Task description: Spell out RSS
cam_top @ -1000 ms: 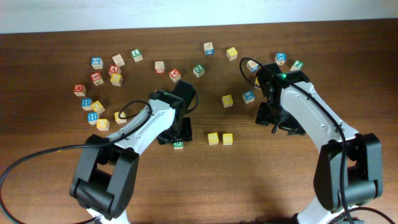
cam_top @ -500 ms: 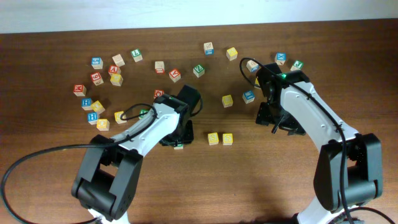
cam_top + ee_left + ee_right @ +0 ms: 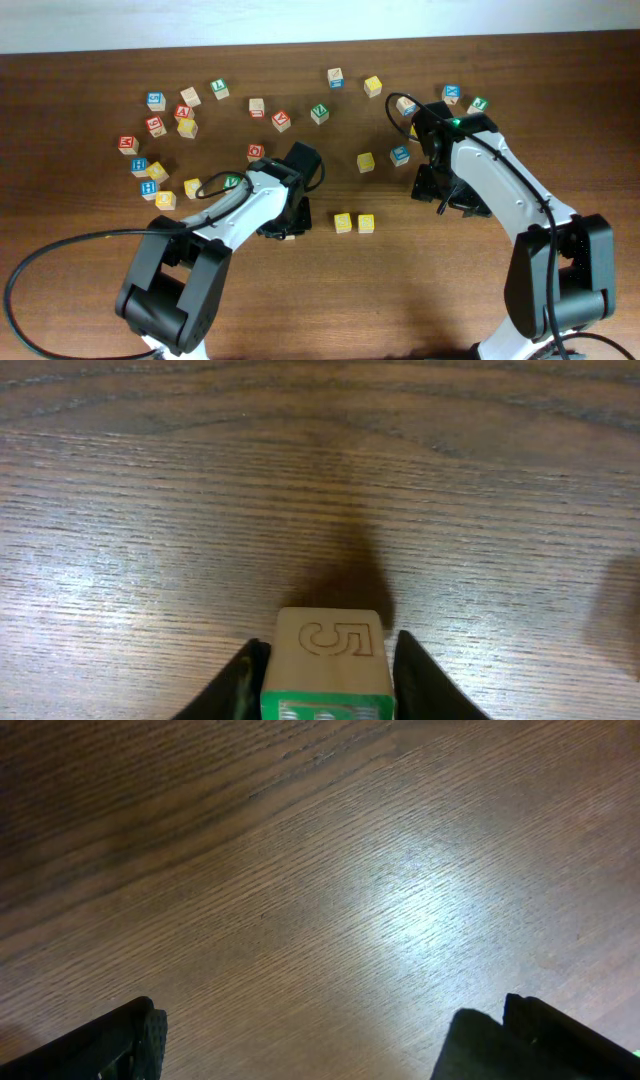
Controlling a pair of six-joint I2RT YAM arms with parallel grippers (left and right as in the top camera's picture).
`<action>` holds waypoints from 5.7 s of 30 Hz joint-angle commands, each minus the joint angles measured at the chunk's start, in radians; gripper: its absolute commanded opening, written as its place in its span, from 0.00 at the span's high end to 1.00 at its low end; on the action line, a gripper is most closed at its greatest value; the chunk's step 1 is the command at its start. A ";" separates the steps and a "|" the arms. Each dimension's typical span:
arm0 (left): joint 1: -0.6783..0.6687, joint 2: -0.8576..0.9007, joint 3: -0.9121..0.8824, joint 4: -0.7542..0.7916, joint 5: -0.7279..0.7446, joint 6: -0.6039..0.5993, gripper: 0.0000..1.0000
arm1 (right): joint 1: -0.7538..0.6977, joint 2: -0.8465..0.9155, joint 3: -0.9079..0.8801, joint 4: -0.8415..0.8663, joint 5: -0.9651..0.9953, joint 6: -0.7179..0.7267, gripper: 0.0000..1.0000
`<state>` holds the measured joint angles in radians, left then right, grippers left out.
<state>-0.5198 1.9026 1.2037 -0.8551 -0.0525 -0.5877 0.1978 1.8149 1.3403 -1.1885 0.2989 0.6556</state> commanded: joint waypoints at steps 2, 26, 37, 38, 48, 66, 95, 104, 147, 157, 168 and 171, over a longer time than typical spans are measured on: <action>-0.004 0.016 -0.009 0.003 0.052 0.006 0.71 | -0.005 -0.024 -0.005 0.000 0.020 0.007 0.02; -0.075 0.016 -0.008 0.137 0.085 -0.029 0.75 | -0.005 -0.024 -0.005 0.000 0.020 0.007 0.02; -0.074 0.016 0.061 0.053 0.082 -0.014 0.61 | -0.005 -0.024 -0.005 0.000 0.020 0.007 0.02; -0.074 0.016 0.064 0.052 0.083 -0.014 0.61 | -0.005 -0.024 -0.005 0.000 0.020 0.007 0.02; -0.001 0.016 0.609 -0.437 0.032 0.045 0.43 | -0.005 -0.024 -0.005 0.000 0.021 0.007 0.02; 0.130 0.016 0.184 -0.257 0.083 0.103 1.00 | -0.001 -0.022 -0.045 0.117 -0.311 -0.146 0.96; 0.018 0.016 0.034 0.003 0.214 -0.007 1.00 | 0.200 -0.006 -0.243 0.460 -0.558 -0.211 0.96; 0.018 0.016 0.034 0.021 0.214 -0.002 1.00 | 0.243 -0.006 -0.243 0.502 -0.558 -0.263 0.96; -0.124 0.136 0.272 0.001 0.169 -0.030 1.00 | -0.067 -0.010 -0.172 0.302 -0.467 -0.233 0.94; -0.124 0.136 0.272 -0.029 0.169 -0.029 1.00 | -0.067 -0.010 -0.172 0.298 -0.468 -0.233 0.93; 0.058 0.134 0.455 -0.475 0.127 -0.014 1.00 | 0.100 -0.010 -0.172 0.404 -0.516 -0.232 0.94; 0.057 0.134 0.352 -0.479 0.117 -0.014 1.00 | 0.130 -0.008 -0.172 0.403 -0.550 -0.232 0.94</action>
<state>-0.4603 2.0377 1.6260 -1.3594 0.0792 -0.6060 0.2993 1.8076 1.1542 -0.7872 -0.2264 0.4225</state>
